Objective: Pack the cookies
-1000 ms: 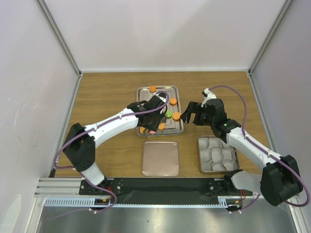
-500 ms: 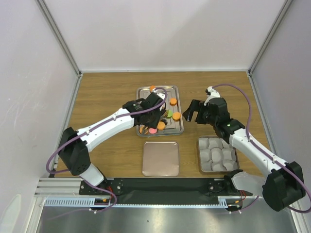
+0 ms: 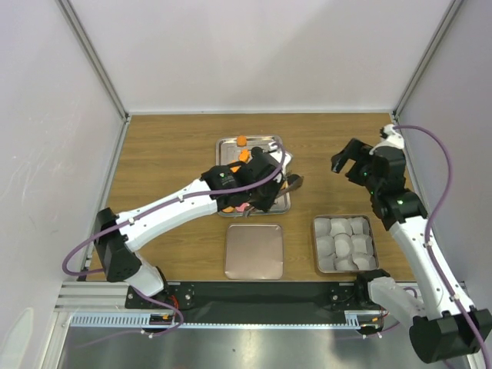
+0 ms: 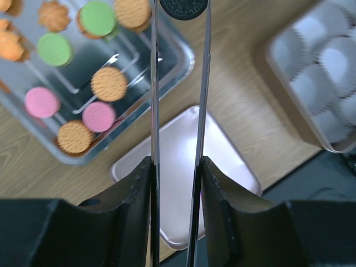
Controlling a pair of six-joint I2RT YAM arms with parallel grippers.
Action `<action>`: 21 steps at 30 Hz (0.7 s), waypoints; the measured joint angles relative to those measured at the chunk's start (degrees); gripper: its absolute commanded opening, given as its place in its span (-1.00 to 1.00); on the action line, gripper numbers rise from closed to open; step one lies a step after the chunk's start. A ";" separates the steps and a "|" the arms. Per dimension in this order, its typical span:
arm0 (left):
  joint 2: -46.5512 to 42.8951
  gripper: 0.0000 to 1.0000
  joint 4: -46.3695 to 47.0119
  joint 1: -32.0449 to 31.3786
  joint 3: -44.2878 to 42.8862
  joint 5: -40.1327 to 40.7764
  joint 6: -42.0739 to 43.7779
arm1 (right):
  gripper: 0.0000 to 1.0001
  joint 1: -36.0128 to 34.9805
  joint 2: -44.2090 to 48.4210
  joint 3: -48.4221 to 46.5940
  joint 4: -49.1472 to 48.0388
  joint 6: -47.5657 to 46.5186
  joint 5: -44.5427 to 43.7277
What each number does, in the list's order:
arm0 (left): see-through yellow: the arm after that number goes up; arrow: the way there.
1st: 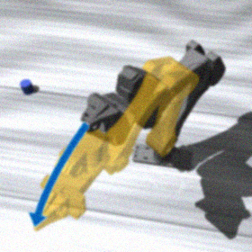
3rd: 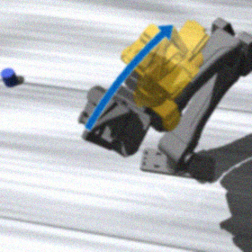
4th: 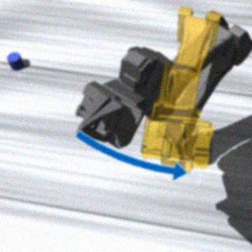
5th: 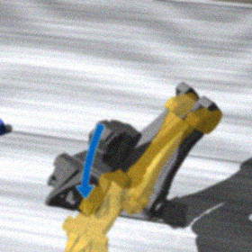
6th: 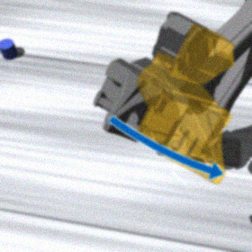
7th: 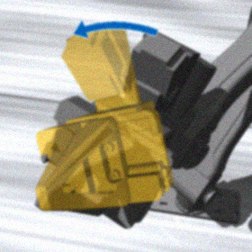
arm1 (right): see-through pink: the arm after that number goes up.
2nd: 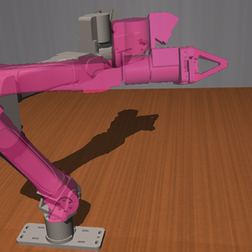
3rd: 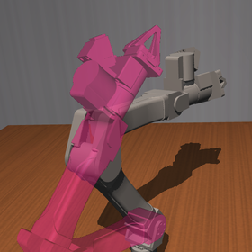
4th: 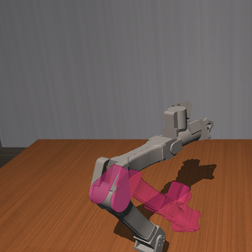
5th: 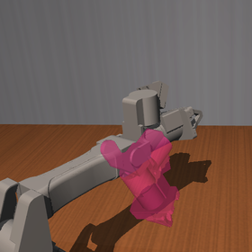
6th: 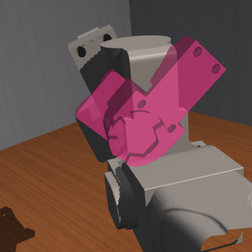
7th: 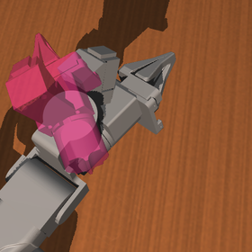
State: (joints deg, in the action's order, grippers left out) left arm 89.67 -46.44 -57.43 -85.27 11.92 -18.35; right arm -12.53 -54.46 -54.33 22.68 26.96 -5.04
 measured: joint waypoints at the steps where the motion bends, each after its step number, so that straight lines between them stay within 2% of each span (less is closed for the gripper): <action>1: 0.15 -0.31 -0.11 -1.11 -0.81 -0.26 0.02 | 0.99 1.33 0.81 -0.04 0.79 0.02 -0.28; 6: 1.81 -0.31 -0.02 -6.60 -4.44 -1.01 0.46 | 0.99 5.42 2.38 -0.35 3.74 0.02 -0.59; 12: 4.48 -0.31 -0.15 -11.17 -5.33 -1.88 0.52 | 0.99 5.79 2.34 -0.35 4.96 0.04 -0.24; 21: 6.84 -0.30 -0.63 -14.43 -5.33 -2.10 0.70 | 0.99 5.81 1.40 -0.35 4.94 0.24 0.94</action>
State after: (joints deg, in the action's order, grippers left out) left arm 96.51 -47.07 -71.85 -90.61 9.82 -17.65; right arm -6.72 -53.06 -54.68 27.62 27.20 -4.10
